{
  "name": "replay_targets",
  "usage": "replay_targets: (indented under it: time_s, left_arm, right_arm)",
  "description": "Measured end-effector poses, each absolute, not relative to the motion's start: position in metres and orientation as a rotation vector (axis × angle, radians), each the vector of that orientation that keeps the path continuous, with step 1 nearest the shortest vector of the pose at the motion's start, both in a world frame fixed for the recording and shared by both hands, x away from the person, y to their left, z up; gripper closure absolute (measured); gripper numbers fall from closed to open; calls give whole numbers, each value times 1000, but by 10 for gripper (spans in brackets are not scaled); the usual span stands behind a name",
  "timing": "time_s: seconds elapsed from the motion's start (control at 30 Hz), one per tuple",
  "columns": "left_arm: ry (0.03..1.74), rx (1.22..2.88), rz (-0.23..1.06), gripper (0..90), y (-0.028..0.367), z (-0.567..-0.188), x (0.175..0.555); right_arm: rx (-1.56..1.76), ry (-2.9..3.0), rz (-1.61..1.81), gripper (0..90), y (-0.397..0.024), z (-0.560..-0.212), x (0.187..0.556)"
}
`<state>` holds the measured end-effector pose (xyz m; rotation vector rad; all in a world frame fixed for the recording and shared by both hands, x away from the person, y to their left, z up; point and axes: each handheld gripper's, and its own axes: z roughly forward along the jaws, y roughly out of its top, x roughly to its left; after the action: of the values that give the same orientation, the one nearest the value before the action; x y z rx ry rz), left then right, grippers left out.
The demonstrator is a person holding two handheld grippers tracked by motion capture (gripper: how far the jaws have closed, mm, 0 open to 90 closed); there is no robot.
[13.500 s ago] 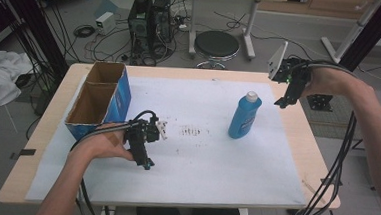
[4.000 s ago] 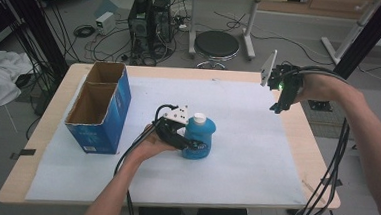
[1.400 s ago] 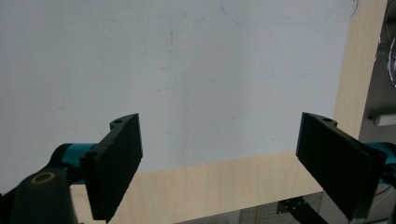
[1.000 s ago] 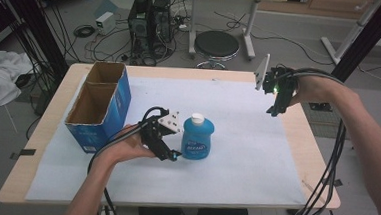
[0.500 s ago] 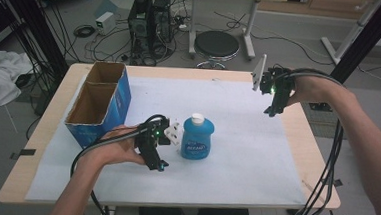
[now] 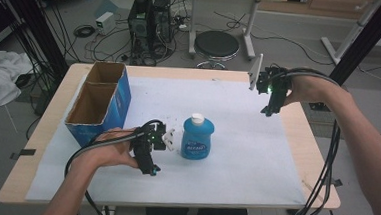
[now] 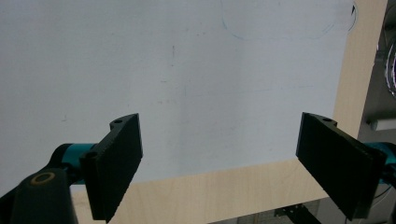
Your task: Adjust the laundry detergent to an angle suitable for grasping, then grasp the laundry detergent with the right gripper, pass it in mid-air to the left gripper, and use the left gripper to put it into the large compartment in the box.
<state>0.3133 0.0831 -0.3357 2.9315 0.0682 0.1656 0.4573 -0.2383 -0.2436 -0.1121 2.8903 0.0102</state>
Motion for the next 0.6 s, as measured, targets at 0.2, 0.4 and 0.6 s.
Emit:
replay_targets:
  time_s: [0.2, 0.4, 0.6]
  left_arm:
    - [89, 2917, 157, 196, 86, -335, 314]
    - [92, 2917, 146, 196, 90, -333, 316]
    - [110, 2900, 147, 196, 94, -332, 318]
  right_arm:
    - [-108, 2886, 45, 137, -239, -244, 457]
    - [-81, 2893, 94, 137, -238, -245, 452]
    - [-74, 2899, 238, 137, -233, -248, 444]
